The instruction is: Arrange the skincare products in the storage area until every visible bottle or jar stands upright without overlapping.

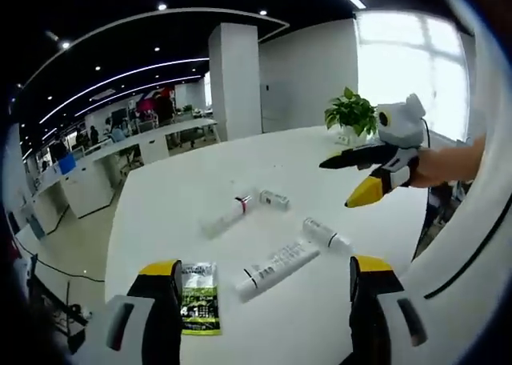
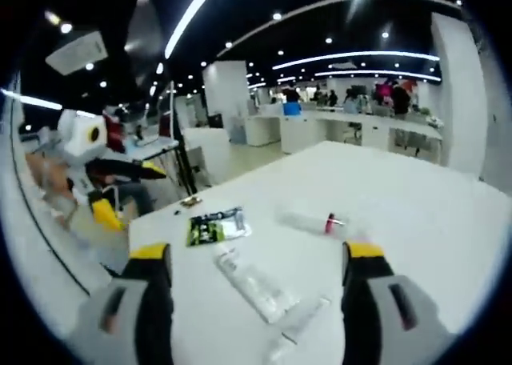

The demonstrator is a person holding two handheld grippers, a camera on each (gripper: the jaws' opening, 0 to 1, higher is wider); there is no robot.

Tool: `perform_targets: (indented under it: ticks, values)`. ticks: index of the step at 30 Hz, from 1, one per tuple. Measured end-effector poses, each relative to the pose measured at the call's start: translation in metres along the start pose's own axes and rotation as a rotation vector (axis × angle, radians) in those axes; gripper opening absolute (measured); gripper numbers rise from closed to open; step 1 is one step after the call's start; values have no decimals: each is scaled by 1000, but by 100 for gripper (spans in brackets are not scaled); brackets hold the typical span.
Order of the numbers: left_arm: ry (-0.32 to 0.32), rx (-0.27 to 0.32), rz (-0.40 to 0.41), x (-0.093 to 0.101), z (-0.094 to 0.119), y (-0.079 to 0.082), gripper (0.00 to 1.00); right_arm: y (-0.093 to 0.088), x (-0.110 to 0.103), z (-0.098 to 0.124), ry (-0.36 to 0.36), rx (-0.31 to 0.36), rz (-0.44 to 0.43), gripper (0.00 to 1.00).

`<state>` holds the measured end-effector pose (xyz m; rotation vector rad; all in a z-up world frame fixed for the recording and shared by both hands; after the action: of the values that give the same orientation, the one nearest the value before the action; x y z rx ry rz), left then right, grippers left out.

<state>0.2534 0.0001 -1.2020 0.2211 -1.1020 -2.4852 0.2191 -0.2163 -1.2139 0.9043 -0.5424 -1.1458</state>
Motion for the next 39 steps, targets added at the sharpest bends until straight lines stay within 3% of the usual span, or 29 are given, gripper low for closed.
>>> perform_targets:
  ticks: [6,9,13,21,26,31,34,39]
  values:
    - [-5,3,10,1,3,-2,87,-15,2,-38,113,-140,50,81]
    - [-5,2,14,-1,5,-3,87,-38,-3,-63,178,-262,123,76]
    - [-4,-8,8,-4,8,-3,87,-56,-7,-85,236,-357,187,75]
    - [3,-21,5,-9,16,-6,86,-59,-2,-109,279,-414,254,61]
    - [6,-37,11,-12,20,-9,86,-74,1,-119,331,-518,290,56]
    - [13,-39,22,-15,23,-8,85,-75,-1,-125,346,-518,330,50]
    - [25,-32,34,-16,24,-8,85,-76,0,-132,326,-534,321,44]
    - [30,-27,41,-17,26,-7,84,-89,-1,-135,311,-606,401,41]
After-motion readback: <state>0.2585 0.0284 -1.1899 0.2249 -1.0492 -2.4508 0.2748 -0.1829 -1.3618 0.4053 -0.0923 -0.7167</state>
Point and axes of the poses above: the point that each gripper's makers call its tool centre point, and the gripper's own axes: z roughly backward along the fingers, x roughly to its right, y roughly out of its top, the point moved 5 cm from there along z, roughly backward along the fingers, and after that the axes turned 11 degrees about -x, right-handed, at the moved point
